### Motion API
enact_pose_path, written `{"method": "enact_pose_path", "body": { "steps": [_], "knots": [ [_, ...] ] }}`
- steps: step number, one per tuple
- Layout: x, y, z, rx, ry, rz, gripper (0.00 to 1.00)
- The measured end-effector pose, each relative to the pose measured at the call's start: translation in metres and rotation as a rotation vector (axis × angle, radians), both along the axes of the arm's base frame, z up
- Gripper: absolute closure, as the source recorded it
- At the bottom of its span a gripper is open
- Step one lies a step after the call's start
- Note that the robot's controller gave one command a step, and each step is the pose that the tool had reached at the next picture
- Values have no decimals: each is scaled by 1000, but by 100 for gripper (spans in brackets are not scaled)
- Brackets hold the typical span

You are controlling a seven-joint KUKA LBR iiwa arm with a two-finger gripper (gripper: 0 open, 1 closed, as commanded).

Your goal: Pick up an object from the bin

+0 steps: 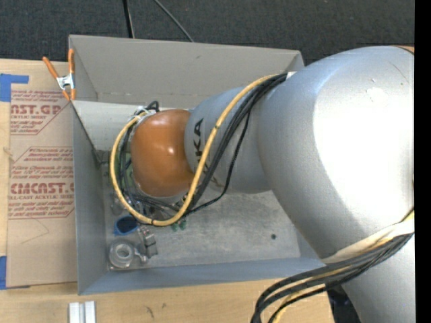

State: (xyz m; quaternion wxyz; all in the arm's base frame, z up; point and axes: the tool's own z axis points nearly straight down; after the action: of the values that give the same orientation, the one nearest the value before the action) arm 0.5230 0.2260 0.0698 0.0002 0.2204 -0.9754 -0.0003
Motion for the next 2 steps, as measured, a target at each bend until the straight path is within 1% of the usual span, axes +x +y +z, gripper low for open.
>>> {"method": "enact_pose_path", "body": {
  "steps": [1, 2],
  "knots": [
    [0, 1, 0, 2, -1, 0, 0],
    [0, 1, 0, 2, -1, -1, 100]
  ]
}}
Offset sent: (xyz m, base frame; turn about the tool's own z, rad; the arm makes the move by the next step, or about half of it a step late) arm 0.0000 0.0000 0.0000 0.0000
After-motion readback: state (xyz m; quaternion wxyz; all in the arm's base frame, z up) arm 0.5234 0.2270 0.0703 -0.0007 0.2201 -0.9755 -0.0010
